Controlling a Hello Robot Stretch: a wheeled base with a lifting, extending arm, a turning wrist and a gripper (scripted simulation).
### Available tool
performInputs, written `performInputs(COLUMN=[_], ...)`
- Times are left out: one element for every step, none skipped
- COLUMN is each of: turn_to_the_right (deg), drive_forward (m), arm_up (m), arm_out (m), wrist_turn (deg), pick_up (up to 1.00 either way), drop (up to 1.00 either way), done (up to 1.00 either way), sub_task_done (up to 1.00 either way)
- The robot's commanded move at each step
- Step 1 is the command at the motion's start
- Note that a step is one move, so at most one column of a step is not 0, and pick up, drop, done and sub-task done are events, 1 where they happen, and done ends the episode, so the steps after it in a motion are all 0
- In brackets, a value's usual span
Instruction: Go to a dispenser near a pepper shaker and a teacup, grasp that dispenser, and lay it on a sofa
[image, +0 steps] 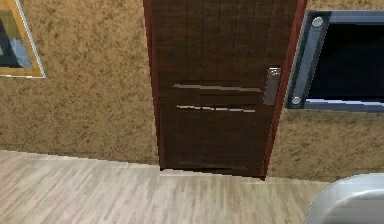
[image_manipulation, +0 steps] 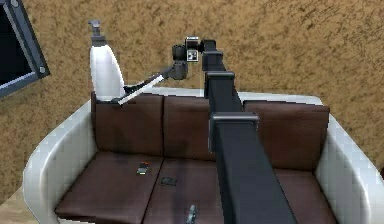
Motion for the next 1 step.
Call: performInputs(turn_to_the_right=[0.0], drive_forward=[0.00], arm_up=[0.00], arm_out=[0.00], wrist_turn=[45.0], pick_up=[0.00], drop=[0.00], done=[0.00], sub_task_done=[0.00])
